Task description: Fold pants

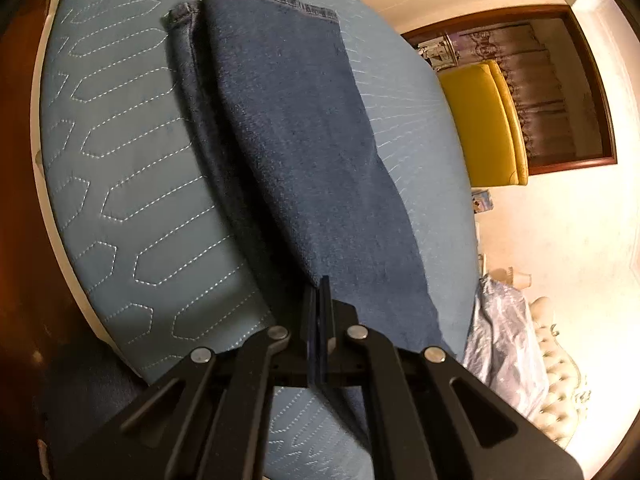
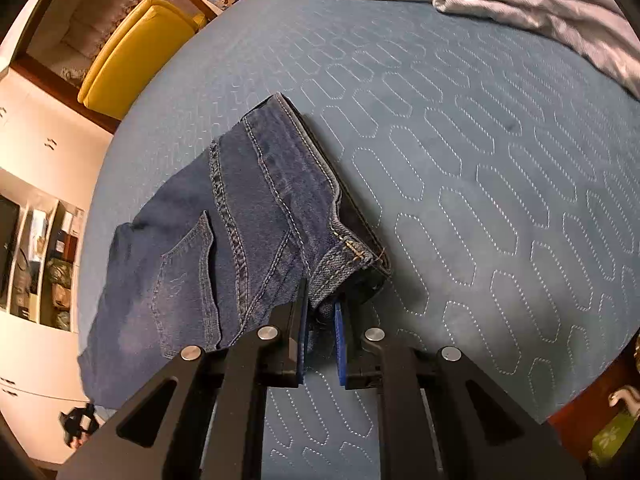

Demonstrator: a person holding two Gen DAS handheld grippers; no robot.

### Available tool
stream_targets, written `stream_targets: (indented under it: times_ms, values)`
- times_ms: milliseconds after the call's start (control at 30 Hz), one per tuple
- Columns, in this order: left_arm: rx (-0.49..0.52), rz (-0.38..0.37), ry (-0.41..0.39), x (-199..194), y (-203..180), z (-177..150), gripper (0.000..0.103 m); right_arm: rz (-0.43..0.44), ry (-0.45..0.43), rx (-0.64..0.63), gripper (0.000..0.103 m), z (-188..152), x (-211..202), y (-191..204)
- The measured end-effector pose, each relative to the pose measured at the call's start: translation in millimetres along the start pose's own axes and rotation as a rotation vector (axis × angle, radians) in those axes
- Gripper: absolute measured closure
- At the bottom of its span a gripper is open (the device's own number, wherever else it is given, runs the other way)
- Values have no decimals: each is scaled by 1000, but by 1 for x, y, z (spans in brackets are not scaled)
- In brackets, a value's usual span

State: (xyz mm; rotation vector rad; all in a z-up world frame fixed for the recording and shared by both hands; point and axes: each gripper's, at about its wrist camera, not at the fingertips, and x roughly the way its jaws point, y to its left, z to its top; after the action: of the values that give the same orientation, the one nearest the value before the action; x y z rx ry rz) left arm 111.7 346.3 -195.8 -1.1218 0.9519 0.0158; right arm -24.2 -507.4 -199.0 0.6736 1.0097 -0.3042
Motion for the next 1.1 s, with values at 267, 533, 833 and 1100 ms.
stream_targets:
  times_ms: [267,533,833,1100]
  values:
    - [-70,-78,-68,-8,29,19,77,-130,-7,-94,93,-7,20,18]
    - [-124,-118,-129,-26,56,84,77,-197,1,-103,93,-6,32,24]
    - [-174,-66,-130,-33,71,110,77,-205,9,-86,93,-3,28,21]
    - [-118,-34,-152,-47,53,109,102,-189,-4,-83,94,5,16,20]
